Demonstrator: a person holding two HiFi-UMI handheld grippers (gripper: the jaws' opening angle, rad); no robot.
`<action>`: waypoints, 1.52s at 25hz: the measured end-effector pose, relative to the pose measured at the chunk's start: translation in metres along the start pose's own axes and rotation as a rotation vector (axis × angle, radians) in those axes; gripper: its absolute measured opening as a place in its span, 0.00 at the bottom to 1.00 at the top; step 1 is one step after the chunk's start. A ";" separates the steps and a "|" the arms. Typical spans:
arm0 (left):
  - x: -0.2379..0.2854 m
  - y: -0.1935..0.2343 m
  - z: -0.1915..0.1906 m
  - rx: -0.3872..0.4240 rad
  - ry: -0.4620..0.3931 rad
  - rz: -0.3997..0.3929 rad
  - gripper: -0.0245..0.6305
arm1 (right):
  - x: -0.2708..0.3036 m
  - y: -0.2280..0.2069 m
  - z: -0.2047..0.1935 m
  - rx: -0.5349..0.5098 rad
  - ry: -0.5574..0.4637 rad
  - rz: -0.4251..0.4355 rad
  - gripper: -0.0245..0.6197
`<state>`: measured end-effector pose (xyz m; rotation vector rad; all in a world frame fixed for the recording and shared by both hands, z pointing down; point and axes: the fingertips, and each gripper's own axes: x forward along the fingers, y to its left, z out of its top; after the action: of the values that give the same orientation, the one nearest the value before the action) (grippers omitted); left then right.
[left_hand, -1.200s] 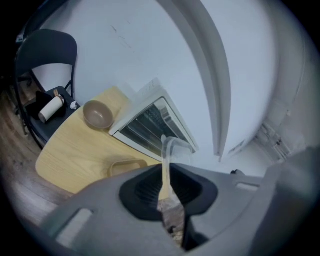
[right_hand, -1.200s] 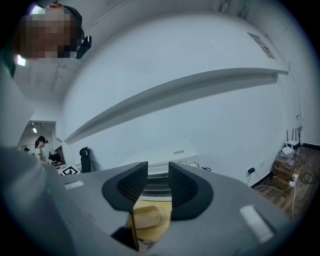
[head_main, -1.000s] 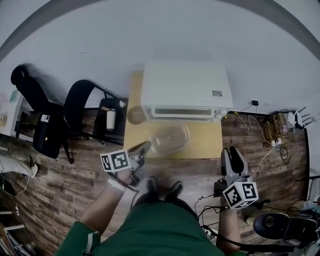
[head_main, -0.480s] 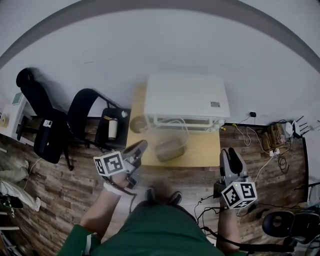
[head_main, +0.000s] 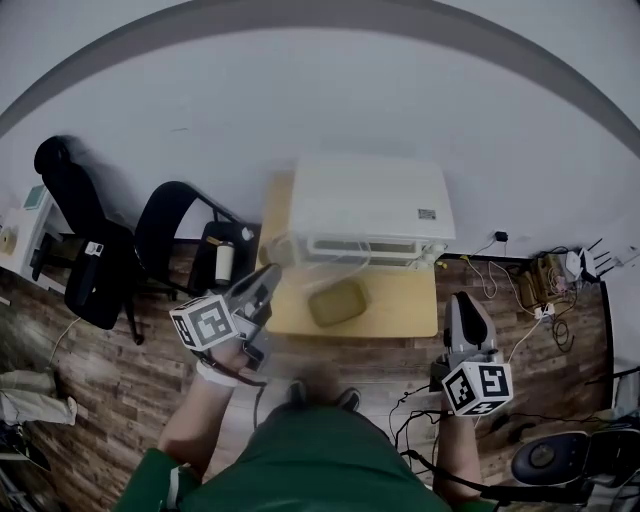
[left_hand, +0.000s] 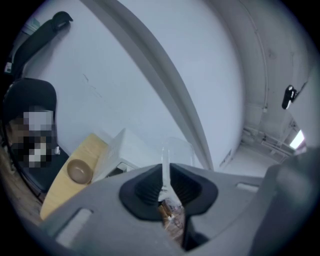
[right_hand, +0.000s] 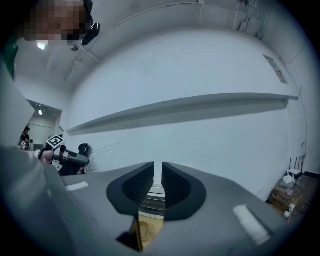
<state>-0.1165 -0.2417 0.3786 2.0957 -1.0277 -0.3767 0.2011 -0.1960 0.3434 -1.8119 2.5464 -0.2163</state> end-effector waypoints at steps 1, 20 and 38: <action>-0.001 -0.001 0.003 0.001 -0.008 -0.002 0.10 | 0.000 0.000 0.002 -0.005 -0.002 -0.003 0.11; -0.006 -0.036 0.030 0.061 -0.084 -0.058 0.10 | -0.003 0.003 0.018 -0.080 -0.055 0.025 0.11; -0.007 -0.040 0.030 0.040 -0.087 -0.070 0.10 | -0.006 0.002 0.023 -0.079 -0.069 0.032 0.11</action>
<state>-0.1153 -0.2363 0.3286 2.1719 -1.0214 -0.4902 0.2034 -0.1927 0.3198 -1.7697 2.5687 -0.0522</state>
